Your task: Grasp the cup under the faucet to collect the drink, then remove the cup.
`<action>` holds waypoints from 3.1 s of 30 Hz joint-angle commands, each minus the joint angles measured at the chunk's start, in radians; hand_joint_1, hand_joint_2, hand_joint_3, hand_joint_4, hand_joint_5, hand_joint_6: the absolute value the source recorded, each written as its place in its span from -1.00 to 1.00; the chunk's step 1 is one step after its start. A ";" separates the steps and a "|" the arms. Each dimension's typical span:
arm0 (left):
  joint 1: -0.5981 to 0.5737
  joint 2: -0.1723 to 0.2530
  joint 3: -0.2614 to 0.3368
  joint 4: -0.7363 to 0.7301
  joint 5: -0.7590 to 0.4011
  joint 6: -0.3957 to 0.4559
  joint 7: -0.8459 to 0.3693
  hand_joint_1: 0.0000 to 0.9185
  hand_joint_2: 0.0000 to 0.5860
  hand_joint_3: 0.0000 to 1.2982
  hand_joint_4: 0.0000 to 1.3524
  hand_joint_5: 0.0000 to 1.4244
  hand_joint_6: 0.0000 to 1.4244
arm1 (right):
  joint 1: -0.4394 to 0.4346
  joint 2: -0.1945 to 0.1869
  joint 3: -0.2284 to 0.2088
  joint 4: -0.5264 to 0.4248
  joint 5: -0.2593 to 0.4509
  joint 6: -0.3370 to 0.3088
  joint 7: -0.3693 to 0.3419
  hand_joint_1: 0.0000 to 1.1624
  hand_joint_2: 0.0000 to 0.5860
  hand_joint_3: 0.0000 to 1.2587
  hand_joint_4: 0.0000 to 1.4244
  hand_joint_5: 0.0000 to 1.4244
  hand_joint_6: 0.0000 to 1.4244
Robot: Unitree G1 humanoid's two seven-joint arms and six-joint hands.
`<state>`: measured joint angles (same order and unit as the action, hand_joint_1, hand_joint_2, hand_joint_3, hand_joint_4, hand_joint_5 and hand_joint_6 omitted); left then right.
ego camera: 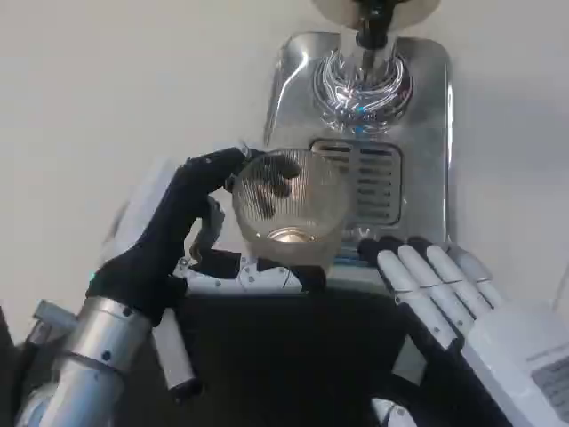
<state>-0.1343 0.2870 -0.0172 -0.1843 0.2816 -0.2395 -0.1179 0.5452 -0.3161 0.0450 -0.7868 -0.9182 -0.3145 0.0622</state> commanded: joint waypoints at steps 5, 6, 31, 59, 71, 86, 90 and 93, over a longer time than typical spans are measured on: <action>-0.013 -0.012 -0.003 -0.014 0.000 -0.002 0.010 0.89 -0.58 0.73 0.82 0.91 1.00 | 0.011 0.016 0.003 0.004 -0.006 0.010 0.005 -0.69 0.89 -0.98 -1.00 -1.00 -1.00; -0.011 -0.013 -0.003 -0.015 0.000 0.000 0.010 0.89 -0.58 0.73 0.82 0.91 1.00 | 0.014 0.017 0.002 0.003 -0.006 0.010 0.004 -0.69 0.89 -0.98 -1.00 -1.00 -1.00; -0.300 -0.040 -0.047 0.310 0.051 -0.023 0.078 0.86 -0.57 0.70 0.78 0.89 1.00 | 0.049 0.062 0.013 -0.005 -0.025 0.025 -0.001 -0.71 0.85 -0.96 -1.00 -1.00 -1.00; -0.614 -0.073 -0.097 0.873 0.052 -0.198 0.165 0.84 -0.55 0.68 0.77 0.88 1.00 | 0.065 0.091 0.010 -0.025 -0.035 0.042 0.014 -0.68 0.83 -0.97 -1.00 -1.00 -0.99; -0.685 -0.103 -0.113 0.989 0.054 -0.225 0.233 0.81 -0.56 0.63 0.74 0.88 1.00 | 0.062 0.105 0.022 -0.020 -0.040 0.052 0.009 -0.67 0.85 -0.97 -1.00 -1.00 -0.99; -0.675 -0.087 -0.138 0.972 0.075 -0.255 0.249 0.48 -0.68 -0.66 -1.00 -0.44 -0.52 | 0.060 0.128 0.044 -0.015 -0.041 0.078 0.012 -0.57 0.84 -0.99 -1.00 -1.00 -0.99; -0.656 -0.081 -0.136 0.961 0.061 -0.268 0.240 0.49 -0.71 -0.74 -1.00 -0.53 -0.62 | 0.047 0.126 0.049 -0.016 -0.039 0.087 0.020 -0.57 0.86 -0.99 -1.00 -1.00 -0.99; -0.642 -0.077 -0.132 0.945 0.057 -0.271 0.239 0.31 -0.71 -0.83 -1.00 -0.62 -0.72 | 0.038 0.124 0.052 -0.013 -0.038 0.091 0.023 -0.57 0.87 -0.99 -1.00 -1.00 -0.99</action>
<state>-0.8047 0.1962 -0.1590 0.7846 0.3553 -0.4893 0.1270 0.5850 -0.1908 0.0925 -0.7928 -0.9554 -0.2300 0.0725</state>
